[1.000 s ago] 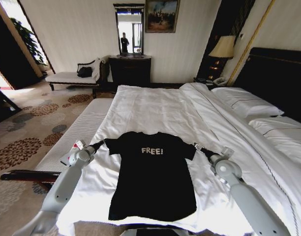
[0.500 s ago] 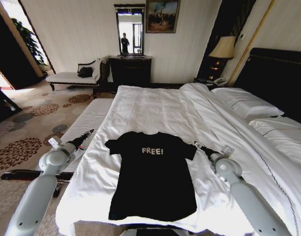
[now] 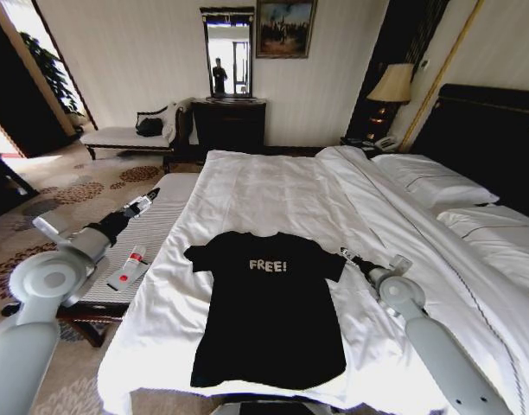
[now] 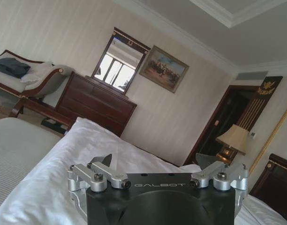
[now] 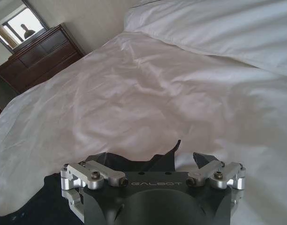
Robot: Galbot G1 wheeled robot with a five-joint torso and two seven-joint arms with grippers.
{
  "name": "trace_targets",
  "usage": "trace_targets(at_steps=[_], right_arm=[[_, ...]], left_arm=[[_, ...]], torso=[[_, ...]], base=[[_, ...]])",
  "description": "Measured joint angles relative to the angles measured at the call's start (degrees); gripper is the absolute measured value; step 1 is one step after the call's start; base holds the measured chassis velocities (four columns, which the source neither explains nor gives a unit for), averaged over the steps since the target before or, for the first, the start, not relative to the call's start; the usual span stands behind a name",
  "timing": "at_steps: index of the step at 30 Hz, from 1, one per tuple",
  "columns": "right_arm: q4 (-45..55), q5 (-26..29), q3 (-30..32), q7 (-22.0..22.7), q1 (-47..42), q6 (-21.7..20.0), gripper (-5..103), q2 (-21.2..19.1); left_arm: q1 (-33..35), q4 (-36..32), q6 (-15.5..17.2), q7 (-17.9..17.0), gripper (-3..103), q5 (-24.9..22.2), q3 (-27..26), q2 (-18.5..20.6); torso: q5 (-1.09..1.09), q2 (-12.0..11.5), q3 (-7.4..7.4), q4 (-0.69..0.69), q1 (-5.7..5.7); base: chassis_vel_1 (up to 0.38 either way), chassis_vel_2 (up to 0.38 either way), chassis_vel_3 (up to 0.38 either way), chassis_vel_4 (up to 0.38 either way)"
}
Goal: Fold the clothes on the bed.
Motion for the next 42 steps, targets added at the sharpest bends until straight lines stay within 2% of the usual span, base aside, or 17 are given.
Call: trace_targets(at_steps=[3, 4, 6, 10, 13, 14, 15, 17, 19, 28, 34, 37, 38, 41, 42], right_arm=[[0.7, 9.9, 1.5, 3.7, 1.3, -1.0, 100, -0.2], [0.7, 9.9, 1.5, 3.7, 1.3, -1.0, 100, -0.2], [-0.1, 11.2, 1.7, 4.2, 2.1, -1.1, 100, -0.2], [-0.9, 11.0, 1.7, 4.3, 2.7, -1.2, 100, -0.2], [-3.3, 9.4, 0.7, 3.8, 3.7, -1.2, 100, -0.2], [-4.1, 9.4, 0.1, 3.8, 4.1, -1.3, 100, -0.3], [-4.1, 9.4, 0.1, 3.8, 4.1, -1.3, 100, -0.3], [-5.3, 9.5, -0.8, 3.7, 5.1, -1.5, 100, -0.4], [-7.8, 9.5, -2.0, 3.4, 6.6, -1.6, 100, -0.4], [-18.1, 9.6, -5.5, 2.9, 14.2, -2.2, 100, 1.5], [-21.4, 6.9, -8.0, 1.3, 16.8, -2.4, 99, 2.0], [-21.7, 5.7, -8.2, 0.6, 16.7, -2.4, 90, 2.0], [-21.7, 5.7, -8.2, 0.6, 16.7, -2.4, 90, 2.0], [-21.7, 4.5, -8.2, 0.2, 15.8, -2.4, 73, 1.6], [-21.8, 4.2, -8.1, 0.1, 15.5, -2.4, 73, 1.5]], left_arm=[[0.0, -2.5, -1.5, -0.6, 100, -4.6, -1.9, -0.7], [0.0, -2.5, -1.5, -0.6, 100, -4.6, -1.9, -0.7], [-0.2, -4.5, -3.1, -0.4, 100, -8.7, -3.1, 0.8], [-0.6, -6.9, -3.4, 0.1, 100, -9.3, -2.8, 2.6], [-2.4, -10.0, -1.9, -1.6, 100, -3.8, 2.3, 4.8], [-2.9, -10.4, -1.3, -2.3, 100, -1.1, 4.6, 4.9], [-2.9, -10.4, -1.3, -2.3, 100, -1.1, 4.6, 4.9], [-3.1, -10.6, -0.2, -3.2, 100, 2.8, 7.7, 4.6], [-3.1, -10.6, 0.4, -3.5, 100, 4.6, 9.3, 4.0], [-3.3, -9.2, 1.0, -3.7, 100, 5.1, 9.5, 3.1], [-3.5, -8.4, 1.0, -3.8, 100, 5.1, 9.0, 3.0], [-3.5, -8.0, 0.9, -3.8, 100, 5.1, 9.0, 2.7], [-3.5, -8.0, 0.9, -3.8, 100, 5.1, 9.0, 2.7], [-3.6, -7.8, 0.9, -3.9, 100, 5.1, 9.4, 1.9], [-3.6, -7.8, 0.9, -4.0, 100, 5.1, 9.5, 1.7]], torso=[[-0.01, 0.0, 0.0, 0.02, 0.0], [-0.01, 0.0, 0.0, 0.02, 0.0], [0.01, 0.0, 0.0, 0.02, 0.0], [0.02, 0.0, 0.0, 0.03, 0.0], [0.03, 0.0, 0.0, -0.01, 0.0], [0.04, 0.0, 0.0, -0.01, 0.0], [0.04, 0.0, 0.0, -0.01, 0.0], [0.01, 0.0, 0.0, -0.01, 0.0], [0.01, 0.0, 0.0, 0.01, 0.0], [0.02, 0.0, 0.01, 0.02, 0.01], [0.01, 0.0, 0.0, 0.03, 0.0], [0.01, 0.0, 0.0, 0.01, 0.01], [0.01, 0.0, 0.0, 0.01, 0.01], [0.01, 0.0, 0.0, 0.01, 0.01], [0.01, 0.0, 0.0, 0.01, 0.01]], base=[[0.0, 0.0, 0.0, 0.0], [0.0, 0.0, 0.0, 0.0], [0.0, 0.0, 0.0, 0.0], [0.0, 0.0, 0.0, 0.0], [0.0, 0.0, 0.0, 0.0], [0.0, 0.0, 0.0, 0.0], [0.0, 0.0, 0.0, 0.0], [0.0, 0.0, 0.0, 0.0], [0.0, 0.0, 0.0, 0.0], [0.0, 0.0, 0.0, 0.0], [0.0, 0.0, 0.0, 0.0], [0.0, 0.0, 0.0, 0.0], [0.0, 0.0, 0.0, 0.0], [0.0, 0.0, 0.0, 0.0], [0.0, 0.0, 0.0, 0.0]])
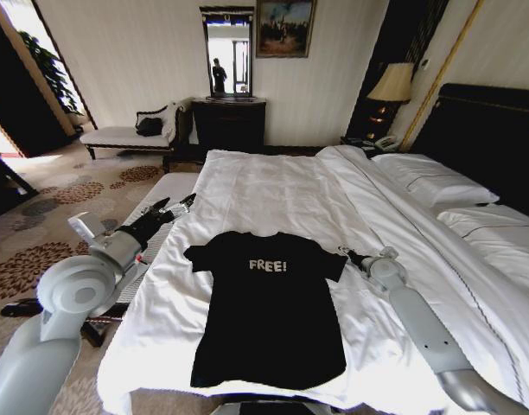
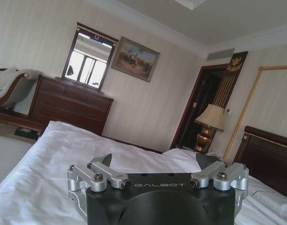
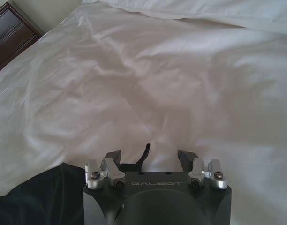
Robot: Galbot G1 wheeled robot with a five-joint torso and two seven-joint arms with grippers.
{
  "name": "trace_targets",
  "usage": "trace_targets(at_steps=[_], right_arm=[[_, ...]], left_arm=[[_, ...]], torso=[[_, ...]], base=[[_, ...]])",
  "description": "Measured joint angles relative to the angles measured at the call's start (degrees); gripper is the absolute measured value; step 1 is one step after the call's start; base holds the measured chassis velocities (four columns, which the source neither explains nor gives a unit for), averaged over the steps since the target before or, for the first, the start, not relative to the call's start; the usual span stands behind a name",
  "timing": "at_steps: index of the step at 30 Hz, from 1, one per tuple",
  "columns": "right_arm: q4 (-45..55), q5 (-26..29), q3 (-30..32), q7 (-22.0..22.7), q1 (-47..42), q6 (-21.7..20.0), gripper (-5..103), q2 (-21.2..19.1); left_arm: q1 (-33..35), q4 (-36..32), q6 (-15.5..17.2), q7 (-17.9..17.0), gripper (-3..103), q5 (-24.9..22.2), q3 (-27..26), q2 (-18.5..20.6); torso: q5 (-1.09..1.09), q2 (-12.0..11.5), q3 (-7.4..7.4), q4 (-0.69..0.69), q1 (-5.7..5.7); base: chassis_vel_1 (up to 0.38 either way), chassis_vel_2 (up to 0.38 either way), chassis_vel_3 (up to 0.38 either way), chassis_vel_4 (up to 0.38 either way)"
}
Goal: Fold the clothes on the bed.
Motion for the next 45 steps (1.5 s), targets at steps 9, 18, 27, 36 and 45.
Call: trace_targets(at_steps=[9, 18, 27, 36, 45], right_arm=[[-0.6, -1.7, 0.2, -1.5, -0.9, 0.0, 41, -1.0], [0.9, -1.7, 0.3, -2.6, -1.6, 0.1, 8, -1.3], [2.7, -3.9, 0.3, -6.7, -2.7, 3.4, 0, -1.5], [6.1, -3.9, 0.0, -8.3, -3.0, 5.2, 0, -2.0], [11.4, -3.2, -3.8, -8.3, -2.1, 7.2, 0, -2.5]], left_arm=[[1.0, -0.9, -0.1, -0.1, 100, 0.1, -0.2, -1.1], [2.4, -1.7, -0.1, -0.3, 100, 0.2, -1.9, -1.4], [2.9, -2.0, -0.4, -0.7, 100, 0.3, -2.3, -2.1], [2.9, -2.2, -0.5, -1.0, 100, -0.2, -3.1, -2.3], [3.1, -2.1, -0.5, -1.0, 100, 0.3, -3.2, -2.9]], torso=[[0.0, 0.0, 0.0, 0.01, 0.0], [0.0, 0.0, 0.0, 0.01, 0.0], [0.0, 0.0, 0.0, 0.01, 0.0], [0.0, 0.0, -0.01, 0.01, 0.0], [-0.01, 0.0, 0.0, 0.0, -0.01]], base=[[0.0, 0.0, 0.0, 0.0], [0.0, 0.0, 0.0, 0.0], [0.0, 0.0, 0.0, 0.0], [0.0, 0.0, 0.0, 0.0], [0.0, 0.0, 0.0, 0.0]])
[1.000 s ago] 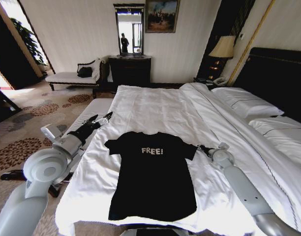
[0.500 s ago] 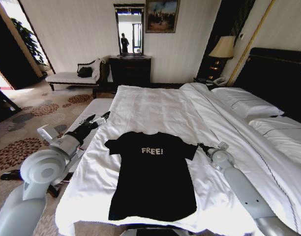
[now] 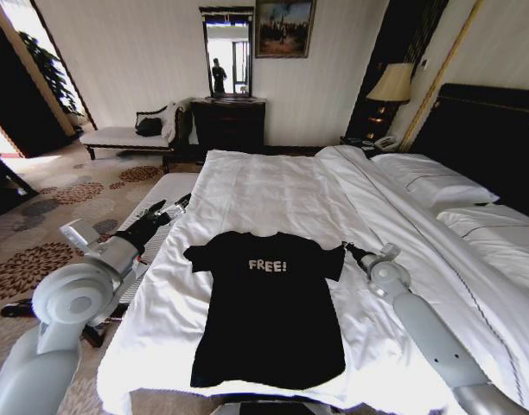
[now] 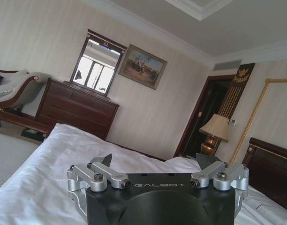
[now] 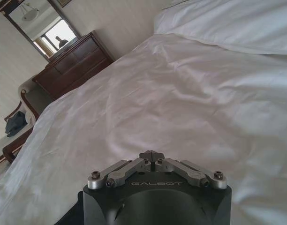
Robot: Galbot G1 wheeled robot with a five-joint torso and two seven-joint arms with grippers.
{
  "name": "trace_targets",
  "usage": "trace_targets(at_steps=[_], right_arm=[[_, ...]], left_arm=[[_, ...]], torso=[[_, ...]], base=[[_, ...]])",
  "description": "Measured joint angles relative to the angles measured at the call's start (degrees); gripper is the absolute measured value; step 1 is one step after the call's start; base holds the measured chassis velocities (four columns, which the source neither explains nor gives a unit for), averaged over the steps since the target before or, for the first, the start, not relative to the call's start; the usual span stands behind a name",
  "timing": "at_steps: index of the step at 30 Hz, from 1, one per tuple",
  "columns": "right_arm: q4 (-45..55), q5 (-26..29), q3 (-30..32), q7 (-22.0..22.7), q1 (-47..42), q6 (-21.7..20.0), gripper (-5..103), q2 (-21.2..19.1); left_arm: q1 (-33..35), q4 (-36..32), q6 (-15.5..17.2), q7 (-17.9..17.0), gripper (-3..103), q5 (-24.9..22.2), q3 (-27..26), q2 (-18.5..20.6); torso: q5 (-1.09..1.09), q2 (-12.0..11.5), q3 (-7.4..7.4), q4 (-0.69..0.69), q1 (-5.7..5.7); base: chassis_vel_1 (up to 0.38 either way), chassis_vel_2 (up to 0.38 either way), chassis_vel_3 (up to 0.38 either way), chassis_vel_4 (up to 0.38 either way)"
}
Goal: Fold the clothes on the bed.
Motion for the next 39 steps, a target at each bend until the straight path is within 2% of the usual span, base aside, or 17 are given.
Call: trace_targets(at_steps=[9, 13, 18, 27, 39], right_arm=[[-1.0, -0.9, -8.3, -0.7, 6.3, 1.7, 0, 3.0], [-4.1, -2.9, -12.8, -2.3, 8.5, 2.5, 0, 4.5], [-6.7, -4.8, -15.5, -3.7, 9.7, 3.5, 0, 6.3], [-9.3, -7.3, -17.5, -5.3, 10.3, 4.8, 0, 9.2], [-11.8, -10.6, -18.4, -6.6, 9.7, 5.3, 0, 10.5]], left_arm=[[1.8, -0.3, 0.1, 0.0, 100, 0.6, -1.9, -0.2], [2.9, -0.6, 0.1, 0.0, 100, 0.5, -3.7, 0.3], [4.0, -0.9, 0.1, 0.0, 100, 0.5, -4.2, 0.1], [4.9, -1.1, 0.2, 0.0, 100, 0.6, -4.8, 0.0], [5.4, -1.1, 0.2, 0.0, 100, 1.1, -4.7, -0.2]], torso=[[0.0, 0.0, 0.0, 0.03, 0.01], [0.0, 0.0, 0.0, 0.01, 0.0], [0.01, 0.0, 0.0, 0.01, 0.0], [0.0, 0.0, 0.0, 0.01, 0.0], [0.01, 0.0, 0.0, 0.01, 0.0]], base=[[0.0, 0.0, 0.0, 0.0], [0.0, 0.0, 0.0, 0.0], [0.0, 0.0, 0.0, 0.0], [0.0, 0.0, 0.0, 0.0], [0.0, 0.0, 0.0, 0.0]])
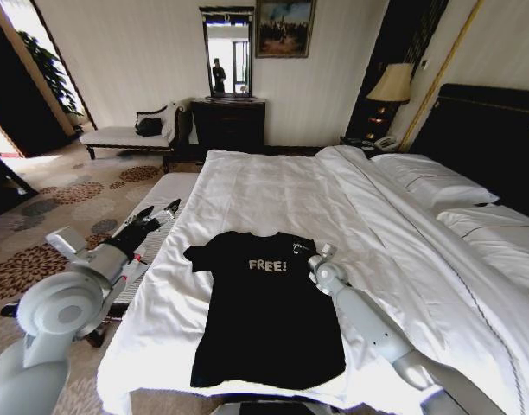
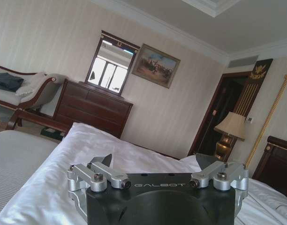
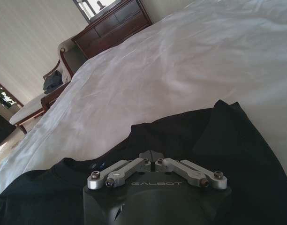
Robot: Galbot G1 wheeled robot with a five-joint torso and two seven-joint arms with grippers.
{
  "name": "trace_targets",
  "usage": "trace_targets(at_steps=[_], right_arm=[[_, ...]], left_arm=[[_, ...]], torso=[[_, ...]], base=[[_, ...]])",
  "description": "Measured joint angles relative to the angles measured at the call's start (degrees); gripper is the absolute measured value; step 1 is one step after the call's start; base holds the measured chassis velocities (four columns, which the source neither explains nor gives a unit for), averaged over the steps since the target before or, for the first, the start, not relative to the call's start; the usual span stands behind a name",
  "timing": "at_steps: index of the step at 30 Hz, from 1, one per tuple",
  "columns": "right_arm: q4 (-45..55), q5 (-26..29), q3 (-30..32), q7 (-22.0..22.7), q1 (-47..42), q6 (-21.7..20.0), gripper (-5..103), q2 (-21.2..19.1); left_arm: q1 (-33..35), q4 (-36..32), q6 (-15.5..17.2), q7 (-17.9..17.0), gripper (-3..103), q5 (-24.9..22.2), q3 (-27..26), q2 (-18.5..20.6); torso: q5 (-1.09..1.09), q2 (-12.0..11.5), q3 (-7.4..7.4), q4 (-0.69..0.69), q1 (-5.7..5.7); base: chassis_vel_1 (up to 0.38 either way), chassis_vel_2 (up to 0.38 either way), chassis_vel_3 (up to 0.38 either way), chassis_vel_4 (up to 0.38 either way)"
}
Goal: Fold the clothes on the bed.
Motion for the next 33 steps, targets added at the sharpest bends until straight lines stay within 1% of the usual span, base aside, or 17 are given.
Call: trace_targets(at_steps=[8, 11, 12, 13, 14, 15, 17, 19, 20, 21, 23, 25, 27, 28, 29, 31, 33], right_arm=[[1.3, -2.8, 0.5, -2.2, -1.2, 2.2, 0, -0.3], [6.1, -1.6, 3.4, -3.3, -4.0, 3.7, 16, -1.9], [6.1, -1.6, 3.4, -3.3, -4.0, 3.7, 16, -1.9], [8.2, -0.4, 4.6, -3.9, -4.9, 4.2, 21, -2.7], [9.5, 0.3, 5.4, -4.2, -5.4, 4.4, 21, -3.2], [12.4, 2.2, 7.1, -4.9, -6.7, 4.9, 32, -4.5], [13.9, 2.9, 8.2, -5.3, -7.4, 5.2, 32, -5.3], [15.4, 3.6, 9.8, -5.5, -8.3, 5.4, 43, -6.3], [16.0, 4.0, 10.9, -5.3, -8.9, 5.4, 43, -6.8], [16.6, 4.2, 12.9, -4.5, -10.0, 5.2, 54, -7.5], [16.9, 4.2, 13.9, -4.1, -10.7, 5.2, 54, -7.7], [17.6, 4.2, 15.9, -3.1, -12.1, 4.9, 65, -7.9], [18.8, 4.1, 18.1, -2.0, -13.9, 4.2, 76, -8.0], [18.8, 4.1, 18.1, -2.0, -13.9, 4.2, 76, -8.0], [19.2, 3.9, 18.7, -1.7, -14.5, 4.0, 76, -8.1], [19.6, 3.7, 19.7, -1.2, -15.3, 3.6, 86, -8.1], [19.9, 3.7, 20.7, -0.6, -15.9, 3.3, 96, -8.1]], left_arm=[[0.7, 1.6, 0.0, 0.0, 100, 1.6, 0.5, -0.6], [0.6, 3.9, 0.0, -1.0, 100, 2.2, 1.2, -1.3], [0.6, 3.9, 0.0, -1.0, 100, 2.2, 1.2, -1.3], [0.3, 4.6, 0.0, -1.3, 100, 2.0, 1.5, -1.5], [0.1, 5.0, 0.0, -1.5, 100, 1.8, 1.7, -1.6], [-0.4, 6.1, 0.0, -1.9, 100, 1.5, 2.2, -1.9], [-0.7, 6.7, 0.0, -1.9, 100, 1.4, 2.7, -2.2], [-1.2, 7.8, 0.1, -2.0, 100, 1.3, 3.6, -2.6], [-1.6, 9.0, 0.2, -2.0, 100, 1.2, 4.3, -2.9], [-2.4, 12.3, 0.6, -2.2, 100, 1.1, 6.3, -3.6], [-2.8, 14.1, 0.7, -2.2, 100, 1.1, 7.4, -4.0], [-3.9, 18.6, 0.6, -1.7, 100, 1.1, 9.7, -5.0], [-5.4, 23.8, 0.0, -0.1, 100, 0.5, 11.9, -6.7], [-5.4, 23.8, 0.0, -0.1, 100, 0.5, 11.9, -6.7], [-5.9, 25.9, -0.1, 0.5, 100, -0.4, 12.4, -7.4], [-6.6, 29.2, -0.3, 1.4, 100, -1.4, 13.3, -8.5], [-7.2, 33.6, -1.0, 3.4, 100, -1.6, 14.2, -9.8]], torso=[[0.0, 0.0, 0.0, 0.02, 0.0], [0.0, 0.0, 0.0, 0.01, 0.0], [0.0, 0.0, 0.0, 0.01, 0.0], [0.01, 0.0, 0.0, -0.01, 0.0], [0.01, 0.0, 0.0, -0.02, 0.0], [0.0, 0.0, -0.01, -0.01, 0.0], [0.01, 0.0, -0.01, -0.01, 0.0], [0.01, 0.0, -0.01, 0.0, 0.0], [0.01, 0.0, -0.01, 0.01, 0.0], [0.02, 0.0, -0.01, 0.01, 0.0], [0.01, 0.0, -0.01, 0.0, 0.0], [0.02, 0.0, 0.0, -0.01, 0.0], [0.0, 0.0, 0.0, 0.0, 0.0], [0.0, 0.0, 0.0, 0.0, 0.0], [0.01, 0.0, 0.0, 0.0, 0.0], [0.01, 0.0, 0.0, -0.01, 0.0], [0.01, 0.0, 0.0, 0.0, 0.0]], base=[[0.0, 0.0, 0.0, 0.0], [0.0, 0.0, 0.0, 0.0], [0.0, 0.0, 0.0, 0.0], [0.0, 0.0, 0.0, 0.0], [0.0, 0.0, 0.0, 0.0], [0.0, 0.0, 0.0, 0.0], [0.0, 0.0, 0.0, 0.0], [0.0, 0.0, 0.0, 0.0], [0.0, 0.0, 0.0, 0.0], [0.0, 0.0, 0.0, 0.0], [0.0, 0.0, 0.0, 0.0], [0.0, 0.0, 0.0, 0.0], [0.0, 0.0, 0.0, 0.0], [0.0, 0.0, 0.0, 0.0], [0.0, 0.0, 0.0, 0.0], [0.0, 0.0, 0.0, 0.0], [0.0, 0.0, 0.0, 0.0]])
